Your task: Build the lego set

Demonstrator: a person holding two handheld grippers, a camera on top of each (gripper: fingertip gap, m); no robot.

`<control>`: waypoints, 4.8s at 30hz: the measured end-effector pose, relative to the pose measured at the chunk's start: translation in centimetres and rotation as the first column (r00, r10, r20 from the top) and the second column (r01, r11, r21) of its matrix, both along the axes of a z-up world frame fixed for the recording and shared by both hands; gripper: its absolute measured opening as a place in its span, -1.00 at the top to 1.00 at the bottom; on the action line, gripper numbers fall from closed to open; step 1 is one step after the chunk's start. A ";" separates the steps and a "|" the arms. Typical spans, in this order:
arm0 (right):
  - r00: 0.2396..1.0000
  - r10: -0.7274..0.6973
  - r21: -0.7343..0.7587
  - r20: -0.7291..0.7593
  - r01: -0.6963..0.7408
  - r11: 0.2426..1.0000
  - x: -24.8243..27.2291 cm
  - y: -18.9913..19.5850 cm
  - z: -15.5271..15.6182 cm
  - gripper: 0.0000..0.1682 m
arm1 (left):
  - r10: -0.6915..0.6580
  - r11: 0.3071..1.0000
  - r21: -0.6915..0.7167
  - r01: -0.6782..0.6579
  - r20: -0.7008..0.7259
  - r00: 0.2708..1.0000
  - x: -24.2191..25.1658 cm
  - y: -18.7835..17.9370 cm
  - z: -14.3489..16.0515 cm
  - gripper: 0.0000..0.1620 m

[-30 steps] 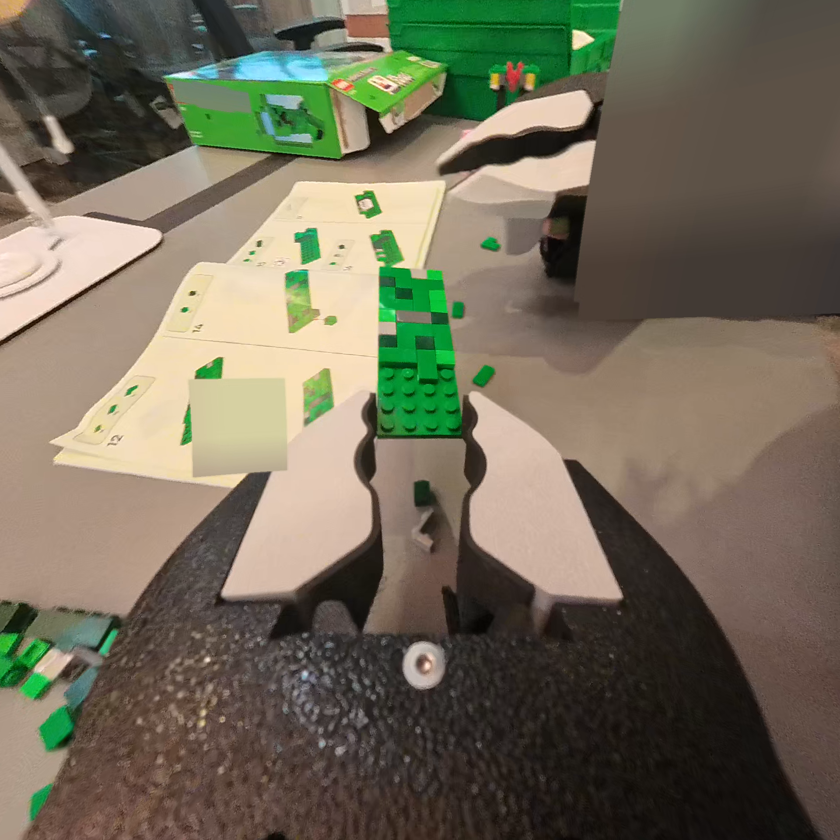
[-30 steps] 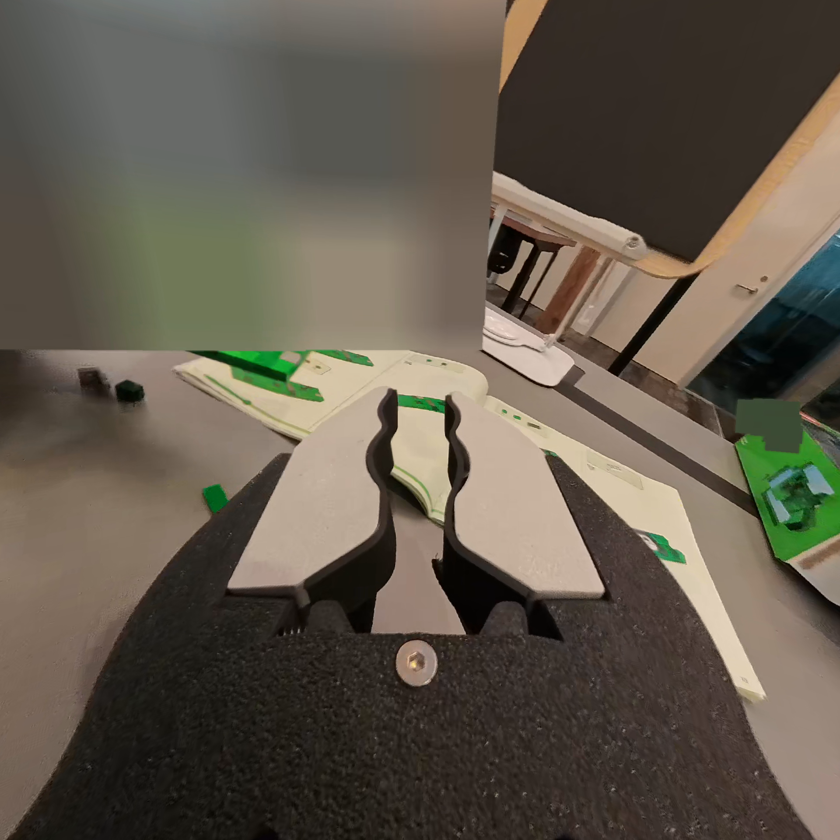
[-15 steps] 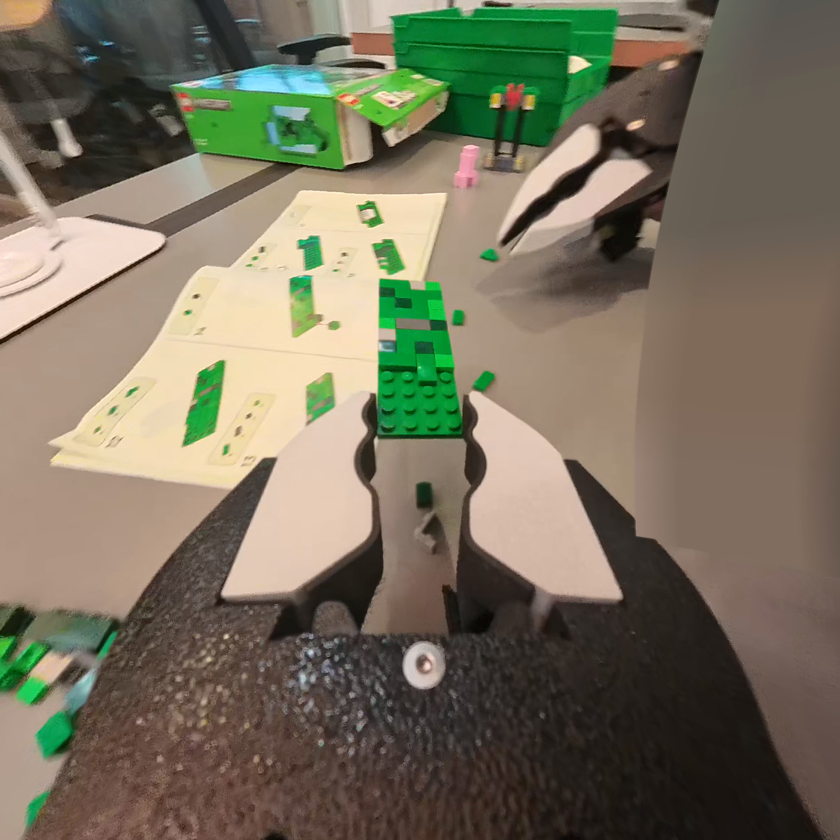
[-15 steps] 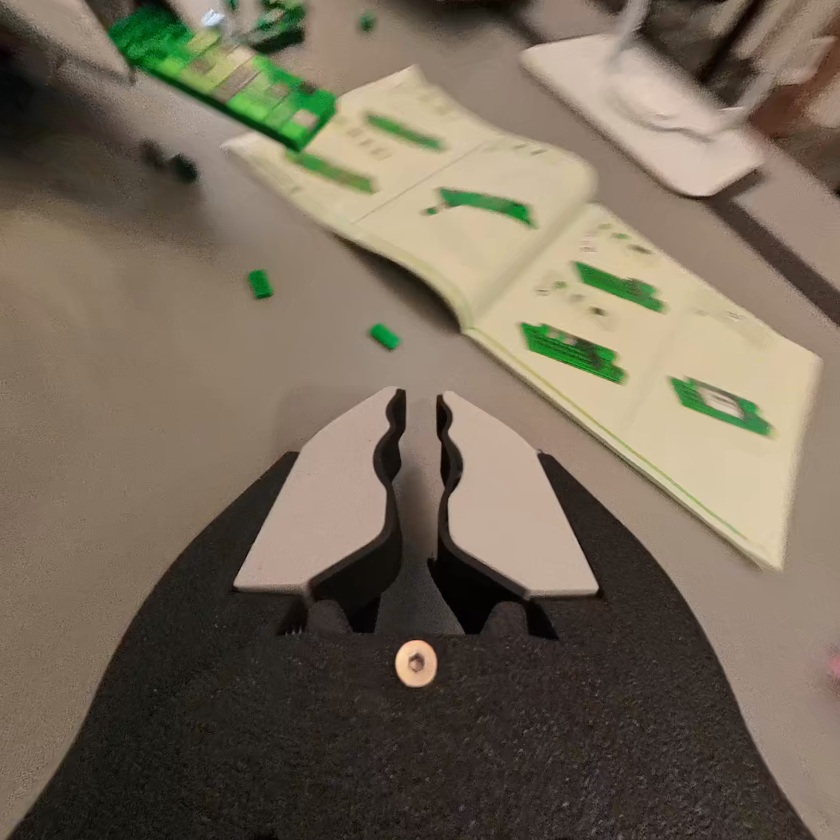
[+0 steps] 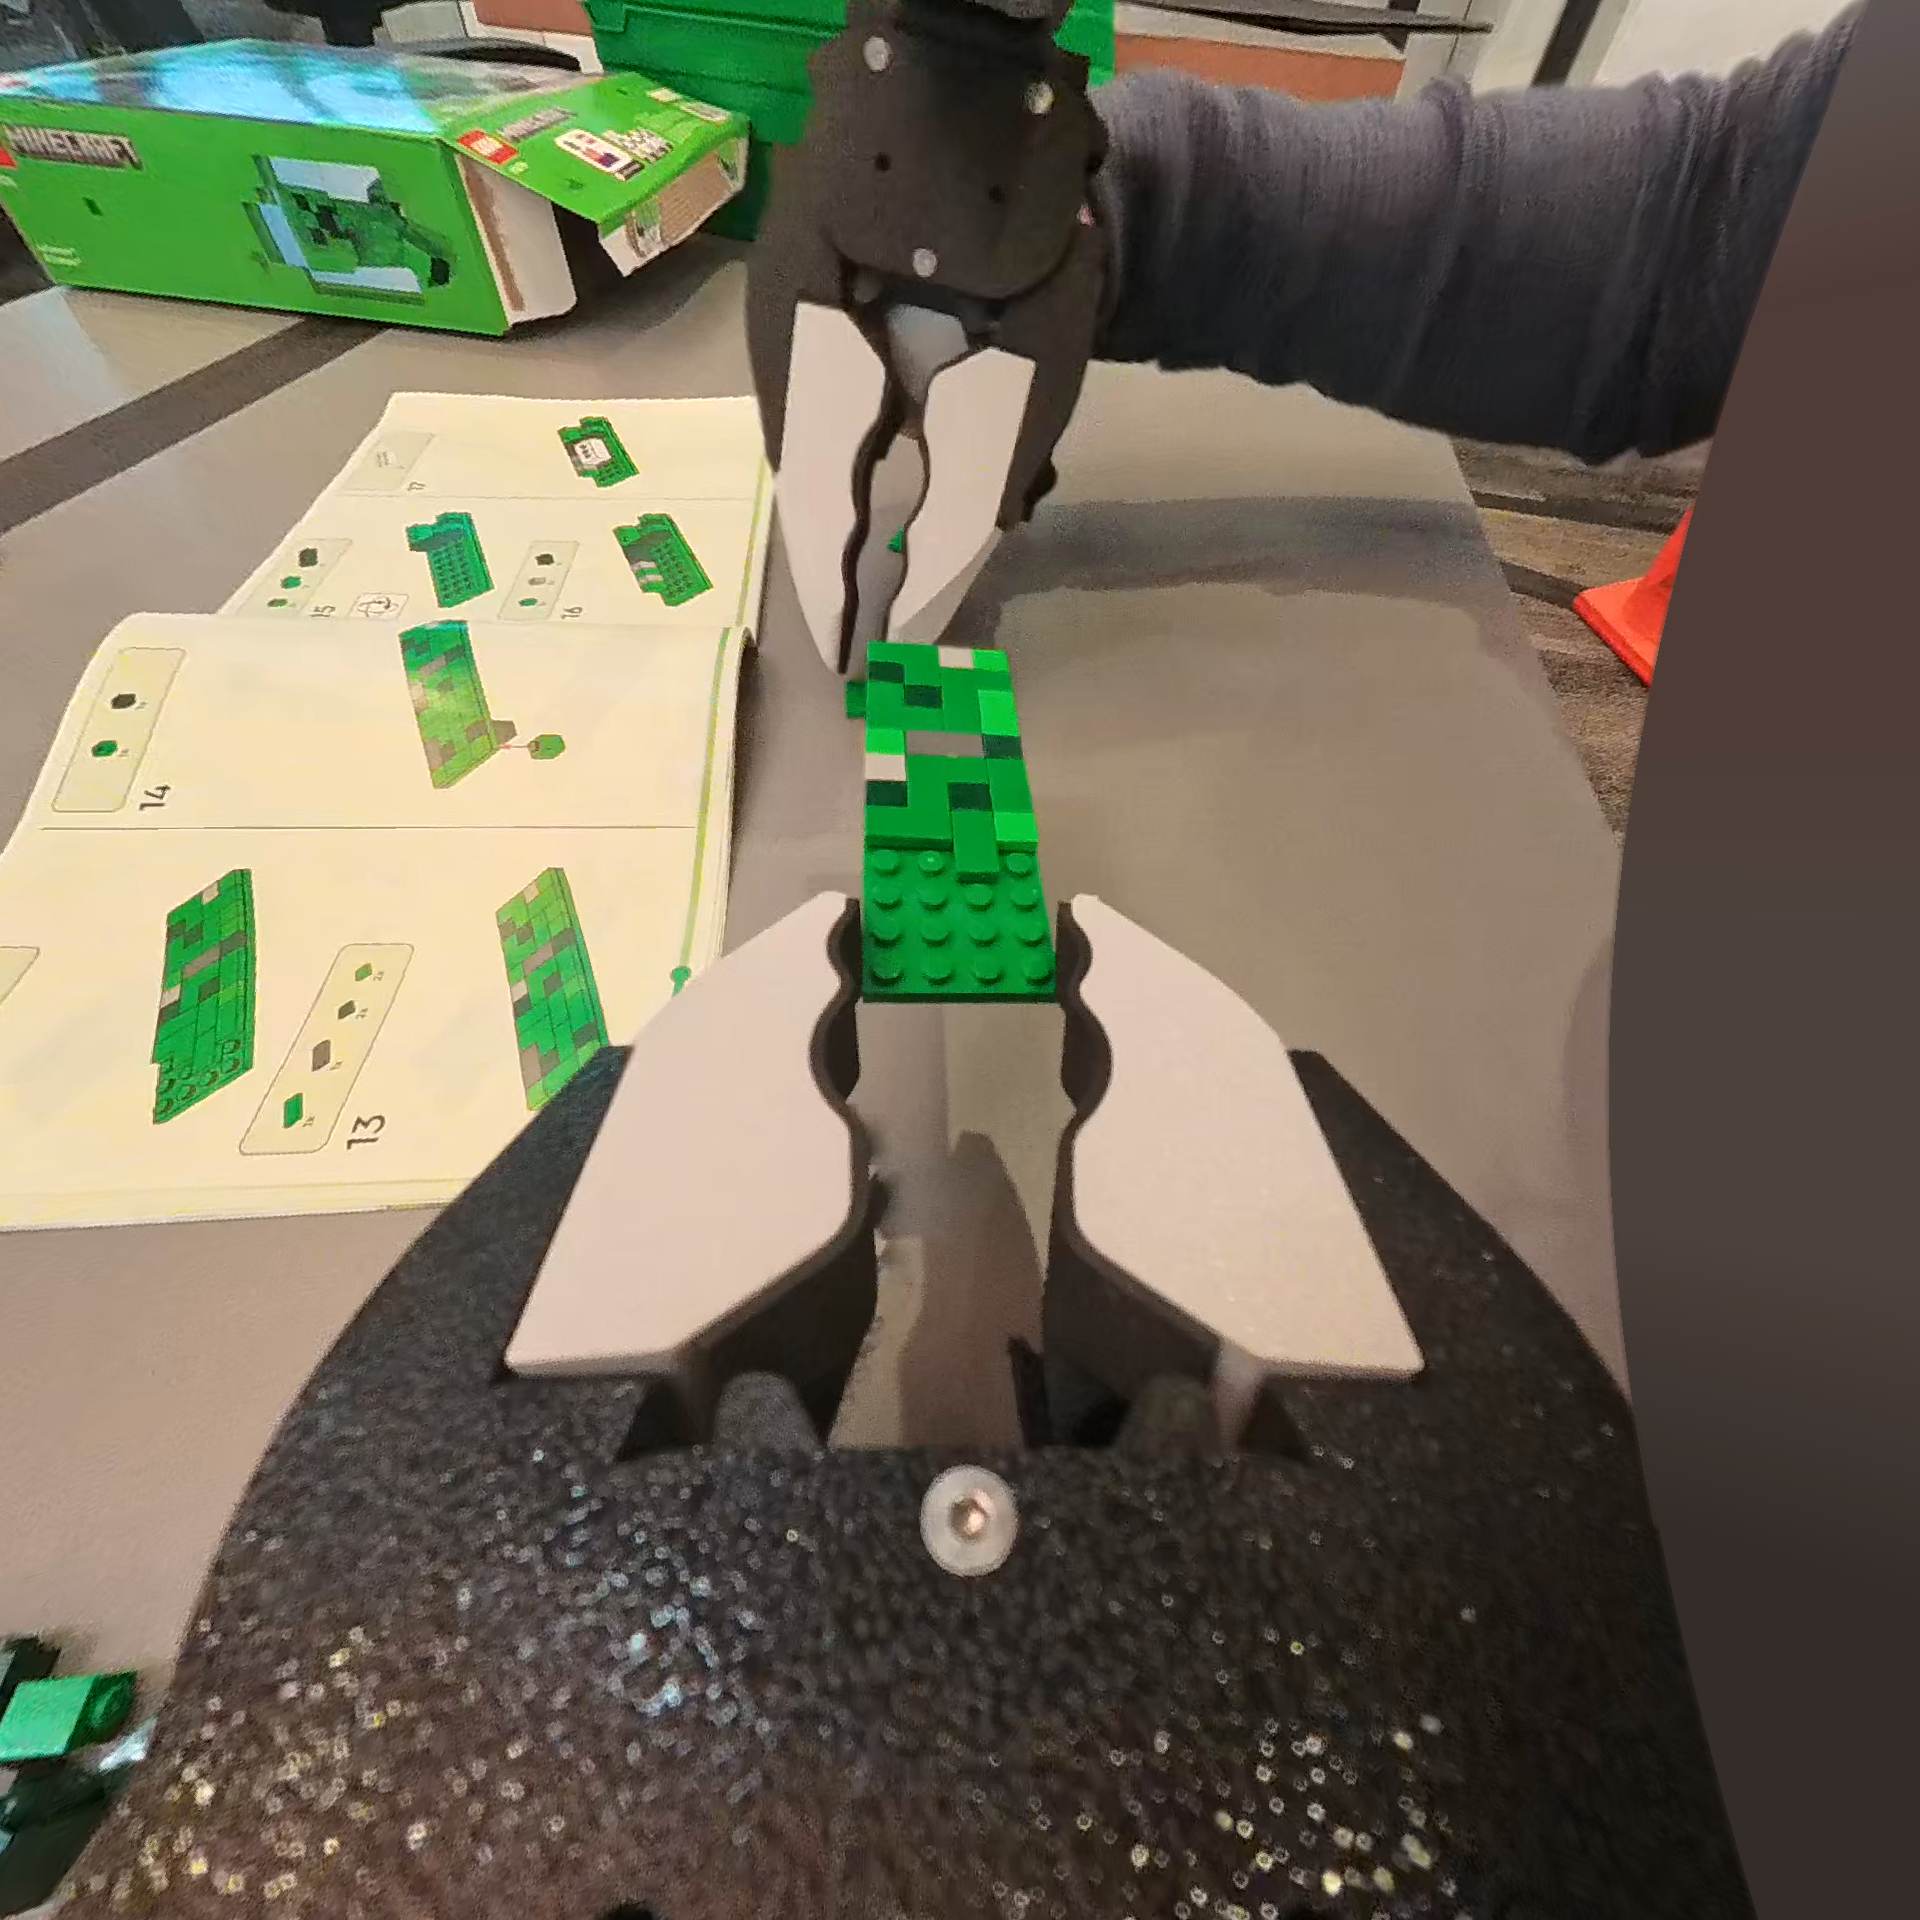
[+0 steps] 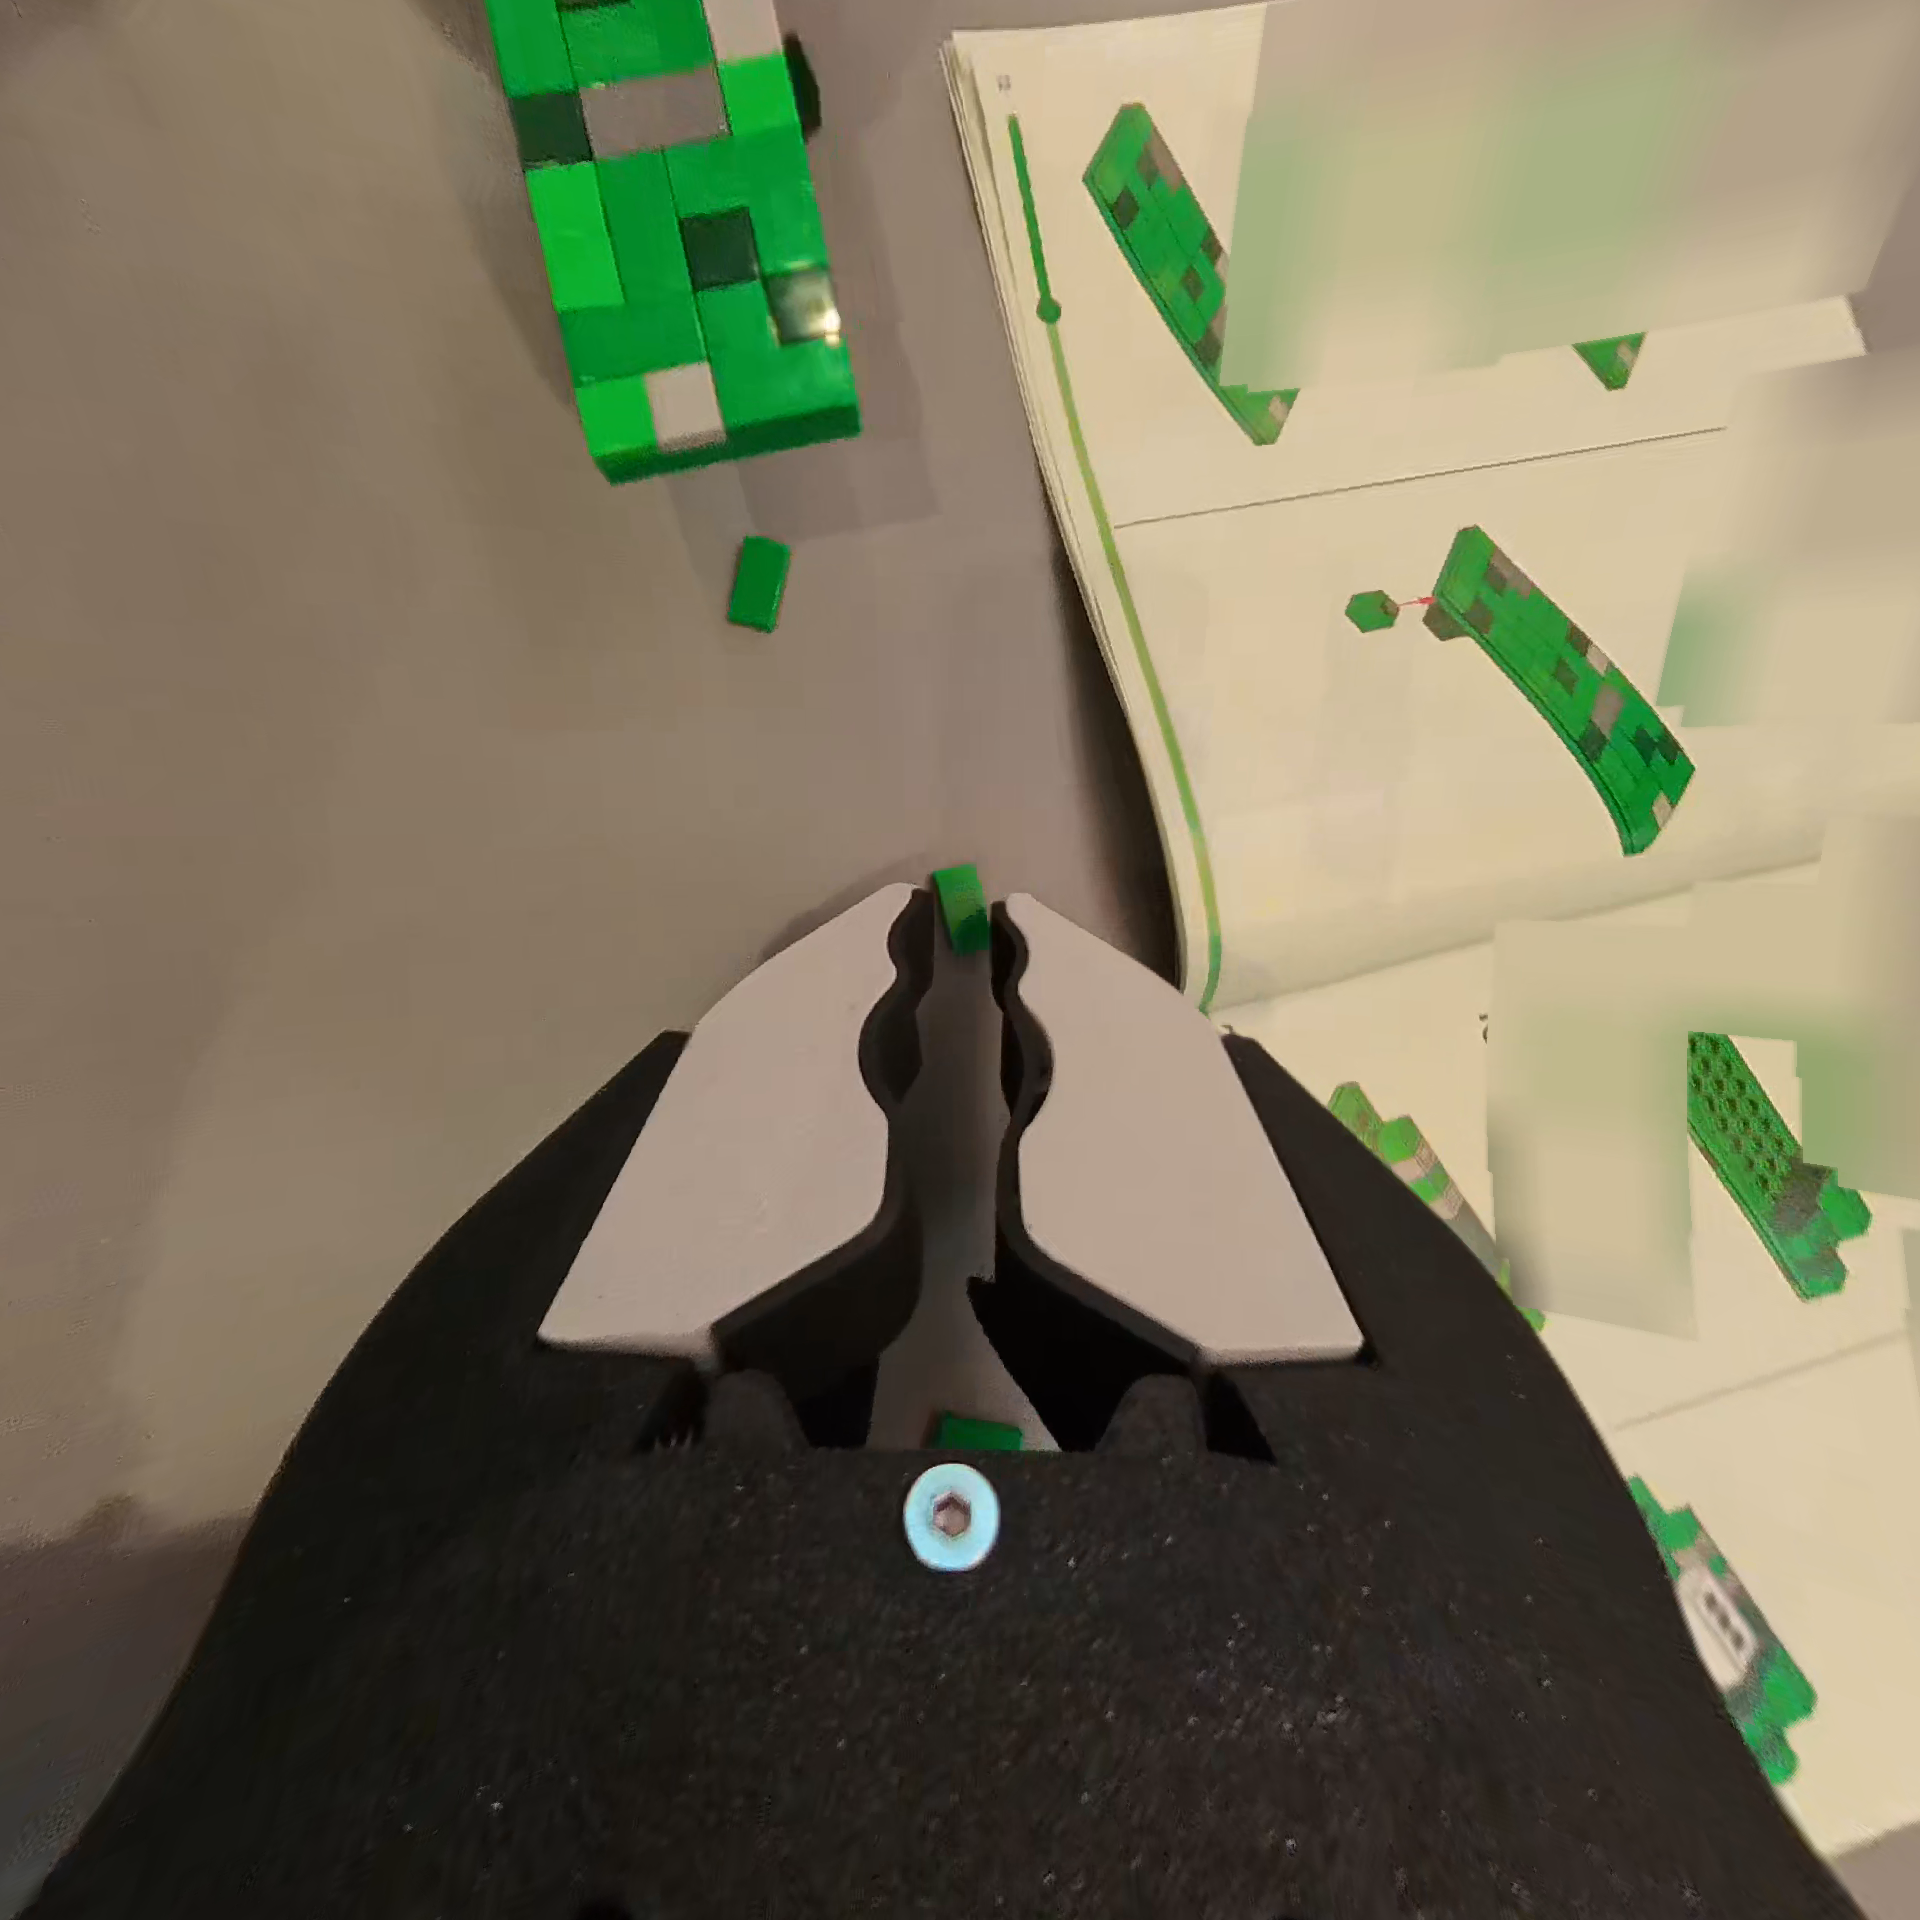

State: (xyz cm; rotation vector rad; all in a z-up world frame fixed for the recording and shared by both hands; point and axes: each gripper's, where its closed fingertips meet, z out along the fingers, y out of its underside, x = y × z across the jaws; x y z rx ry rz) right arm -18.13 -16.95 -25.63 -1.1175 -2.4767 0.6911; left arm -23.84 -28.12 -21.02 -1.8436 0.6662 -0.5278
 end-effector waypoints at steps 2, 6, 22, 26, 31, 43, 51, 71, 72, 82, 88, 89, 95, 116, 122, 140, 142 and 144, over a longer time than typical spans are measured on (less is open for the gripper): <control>0.999 0.017 0.024 0.034 -0.018 1.000 -0.1 0.1 -0.5 0.91 | -0.007 1.000 -0.002 0.007 -0.017 1.000 0.2 -0.1 -0.2 0.57; 0.996 0.017 0.043 0.086 -0.021 0.999 0.1 0.1 -0.7 0.92 | -0.011 1.000 -0.007 0.011 -0.050 0.999 0.3 -0.1 -0.5 0.57; 0.984 0.149 0.010 -0.101 -0.149 0.989 -4.3 -11.6 6.2 0.92 | 0.028 0.999 -0.037 -0.028 -0.011 1.000 0.6 0.2 -0.5 0.57; 0.986 0.155 0.015 -0.055 -0.154 0.988 -4.7 -12.0 5.7 0.92 | 0.023 0.999 -0.034 -0.023 0.010 1.000 0.8 0.1 -0.2 0.57; 0.983 0.183 0.060 -0.017 -0.181 0.982 -4.6 -12.2 5.3 0.92 | 0.023 0.999 -0.029 -0.022 0.026 0.999 0.8 0.1 -0.1 0.57; 0.977 0.211 0.124 0.024 -0.212 0.969 -4.4 -11.9 5.2 0.92 | 0.013 1.000 -0.027 -0.012 0.049 0.999 0.9 0.0 0.2 0.57; 0.980 0.201 0.141 -0.004 -0.198 0.970 -4.4 -11.8 5.4 0.86 | 0.007 1.000 -0.026 -0.005 0.064 0.998 1.0 0.0 0.3 0.57; 0.715 0.435 0.763 -0.547 0.212 0.611 -6.8 -10.8 7.5 0.57 | 0.169 0.985 -0.072 -0.157 0.237 0.957 -1.7 1.2 1.3 0.57; 0.705 0.444 0.769 -0.553 0.227 0.597 -7.0 -10.8 7.6 0.59 | 0.166 0.986 -0.072 -0.153 0.238 0.957 -1.6 1.1 1.3 0.57; 0.702 0.503 0.845 -0.504 0.281 0.455 -7.7 -9.8 6.6 0.90 | 0.147 0.989 -0.051 -0.139 0.242 0.959 -1.0 1.0 1.6 0.57; 0.704 0.520 0.868 -0.484 0.312 0.385 -7.3 -9.5 5.5 0.92 | 0.150 0.989 -0.029 -0.148 0.219 0.964 -1.0 1.0 1.6 0.58; 0.705 0.525 0.873 -0.477 0.311 0.375 -7.2 -9.5 5.2 0.92 | 0.151 0.989 -0.028 -0.148 0.208 0.966 -0.9 1.0 1.5 0.58; 0.703 0.534 0.877 -0.470 0.302 0.374 -6.6 -9.3 3.9 0.92 | 0.143 0.990 -0.026 -0.141 0.188 0.972 -0.6 1.0 1.4 0.58; 0.777 0.375 0.759 -0.505 0.193 0.622 -5.8 -9.4 1.9 0.92 | 0.102 0.985 -0.158 -0.074 0.180 0.978 -0.4 0.6 -0.1 0.57; 0.707 0.411 0.744 -0.575 0.243 0.623 -5.7 -9.6 2.8 0.92 | 0.107 0.993 -0.068 -0.101 0.095 0.990 -0.3 0.7 0.3 0.57; 0.418 -0.420 -0.069 -0.806 0.638 0.767 0.6 2.8 6.5 0.75 | 0.034 0.999 0.040 -0.035 0.021 0.999 0.5 0.3 0.6 0.57; 0.379 -0.500 -0.178 -0.778 0.631 0.755 0.9 3.5 6.8 0.79 | 0.045 0.998 0.032 -0.045 0.002 0.999 0.5 0.5 0.4 0.57; 0.354 -0.554 -0.257 -0.753 0.617 0.744 1.2 3.9 7.0 0.81 | 0.058 0.998 0.021 -0.057 -0.010 0.998 0.4 0.8 0.1 0.57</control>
